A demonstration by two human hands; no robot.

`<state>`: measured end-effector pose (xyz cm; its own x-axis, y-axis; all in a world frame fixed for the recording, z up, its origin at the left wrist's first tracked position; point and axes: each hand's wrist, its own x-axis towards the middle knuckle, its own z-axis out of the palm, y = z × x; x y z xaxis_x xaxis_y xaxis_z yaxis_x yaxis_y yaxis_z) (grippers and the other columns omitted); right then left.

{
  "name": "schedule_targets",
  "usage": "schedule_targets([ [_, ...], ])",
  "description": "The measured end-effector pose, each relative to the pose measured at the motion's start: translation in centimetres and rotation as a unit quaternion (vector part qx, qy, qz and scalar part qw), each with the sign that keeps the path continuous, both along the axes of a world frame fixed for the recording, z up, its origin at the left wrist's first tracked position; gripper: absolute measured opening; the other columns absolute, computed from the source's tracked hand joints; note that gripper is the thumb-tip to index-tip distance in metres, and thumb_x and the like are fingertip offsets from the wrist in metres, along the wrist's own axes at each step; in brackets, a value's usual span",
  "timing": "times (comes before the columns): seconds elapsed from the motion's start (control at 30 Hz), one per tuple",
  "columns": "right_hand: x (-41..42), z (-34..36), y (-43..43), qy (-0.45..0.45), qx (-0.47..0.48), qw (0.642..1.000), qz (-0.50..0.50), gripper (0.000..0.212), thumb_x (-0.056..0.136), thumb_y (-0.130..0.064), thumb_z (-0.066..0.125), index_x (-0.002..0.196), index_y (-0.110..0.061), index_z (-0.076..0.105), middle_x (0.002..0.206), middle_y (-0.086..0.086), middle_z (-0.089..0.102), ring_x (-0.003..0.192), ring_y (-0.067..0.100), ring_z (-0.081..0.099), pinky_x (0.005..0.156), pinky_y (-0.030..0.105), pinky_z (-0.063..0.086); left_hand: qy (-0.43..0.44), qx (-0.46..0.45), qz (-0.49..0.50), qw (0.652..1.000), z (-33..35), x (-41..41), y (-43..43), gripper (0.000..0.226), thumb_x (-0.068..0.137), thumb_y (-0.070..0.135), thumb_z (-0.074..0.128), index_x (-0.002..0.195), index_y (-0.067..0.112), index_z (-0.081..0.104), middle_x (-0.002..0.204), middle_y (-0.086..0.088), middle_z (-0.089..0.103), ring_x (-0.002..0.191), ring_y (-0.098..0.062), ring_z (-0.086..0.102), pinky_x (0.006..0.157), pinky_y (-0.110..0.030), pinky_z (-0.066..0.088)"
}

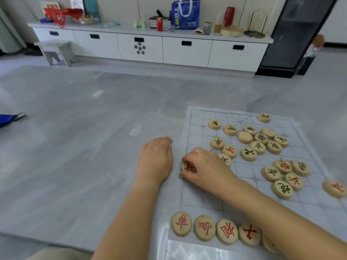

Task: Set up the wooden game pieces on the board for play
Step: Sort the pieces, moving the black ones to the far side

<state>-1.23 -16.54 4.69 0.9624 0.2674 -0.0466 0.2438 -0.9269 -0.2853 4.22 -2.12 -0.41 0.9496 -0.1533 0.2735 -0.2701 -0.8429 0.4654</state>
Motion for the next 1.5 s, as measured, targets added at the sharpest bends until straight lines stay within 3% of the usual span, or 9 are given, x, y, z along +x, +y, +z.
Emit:
schedule_targets([
  [0.1,0.1,0.4,-1.3,-0.025,0.077,0.996,-0.031,0.051,0.08,-0.045,0.065,0.123,-0.02,0.057,0.119,-0.002,0.051,0.101,0.014,0.05,0.088,0.028,0.04,-0.007,0.018,-0.008,1.0,-0.2,0.1,0.0,0.048,0.089,0.035,0.023,0.109,0.016,0.062,0.114,-0.002,0.066,0.11,-0.026,0.056,0.091,-0.036,0.038],
  [0.2,1.3,1.6,-5.6,-0.1,0.134,0.977,-0.135,0.032,0.084,-0.029,0.064,0.115,-0.02,0.064,0.114,-0.003,0.056,0.086,0.009,0.046,0.079,0.026,0.037,0.008,0.03,-0.002,1.0,-0.3,0.3,0.0,0.027,0.095,0.028,0.037,0.106,0.018,0.059,0.112,-0.001,0.064,0.109,-0.024,0.054,0.09,-0.037,0.038],
  [0.4,1.0,0.9,-11.2,-0.015,-0.068,0.992,-0.106,0.039,0.084,-0.027,0.059,0.121,-0.036,0.055,0.108,-0.015,0.056,0.112,0.017,0.044,0.09,0.037,0.038,0.002,0.043,0.001,0.999,-0.3,0.2,0.0,0.024,0.095,0.025,0.04,0.109,0.019,0.059,0.115,0.003,0.063,0.111,-0.022,0.052,0.092,-0.035,0.035],
  [0.77,1.2,0.4,-10.0,-0.099,-0.083,0.989,-0.078,0.016,0.085,-0.04,0.055,0.098,-0.032,0.055,0.099,-0.012,0.059,0.1,0.015,0.047,0.077,0.032,0.031,0.011,0.044,0.002,0.999,0.0,0.1,0.0,0.029,0.095,0.023,0.039,0.118,0.019,0.057,0.127,0.004,0.058,0.12,-0.02,0.048,0.098,-0.033,0.03],
  [0.87,0.2,1.8,-10.0,-0.146,0.032,0.981,-0.124,0.011,0.08,-0.041,0.061,0.085,-0.032,0.056,0.086,-0.017,0.061,0.087,0.009,0.052,0.076,0.031,0.038,0.016,0.046,-0.001,0.999,0.1,0.0,0.1,0.03,0.096,0.023,0.038,0.12,0.02,0.057,0.129,0.005,0.057,0.121,-0.019,0.047,0.1,-0.033,0.03],
  [0.97,-2.5,3.6,-8.3,-0.048,0.196,0.976,-0.082,0.012,0.074,-0.039,0.069,0.081,-0.034,0.06,0.083,-0.022,0.062,0.08,-0.002,0.051,0.066,0.013,0.04,0.015,0.05,-0.002,0.999,-0.1,0.2,0.1,0.031,0.095,0.023,0.038,0.12,0.02,0.056,0.13,0.004,0.057,0.122,-0.019,0.047,0.101,-0.034,0.031],
  [1.03,-4.0,2.8,-7.1,0.0,0.128,0.992,-0.022,0.014,0.076,-0.043,0.067,0.084,-0.034,0.06,0.086,-0.022,0.061,0.083,-0.004,0.049,0.073,0.013,0.038,0.016,0.051,-0.003,0.999,-0.1,0.2,0.1,0.031,0.095,0.023,0.038,0.121,0.019,0.056,0.13,0.004,0.057,0.122,-0.019,0.047,0.101,-0.035,0.031],
  [1.13,-4.2,0.7,-7.1,-0.059,0.003,0.998,-0.038,0.02,0.08,-0.047,0.061,0.093,-0.033,0.055,0.09,-0.018,0.056,0.092,0.007,0.045,0.084,0.028,0.034,0.016,0.052,-0.002,0.999,0.0,0.1,0.1,0.031,0.095,0.023,0.038,0.121,0.019,0.056,0.13,0.004,0.057,0.122,-0.019,0.046,0.101,-0.034,0.03],
  [1.5,-3.5,-0.1,-7.3,-0.075,0.01,0.993,-0.093,0.024,0.081,-0.047,0.062,0.093,-0.029,0.051,0.095,-0.013,0.056,0.096,0.012,0.044,0.085,0.032,0.036,0.02,0.057,-0.006,0.998,0.2,0.0,0.2,0.032,0.095,0.023,0.038,0.122,0.02,0.055,0.13,0.004,0.056,0.122,-0.019,0.046,0.101,-0.035,0.031],
])
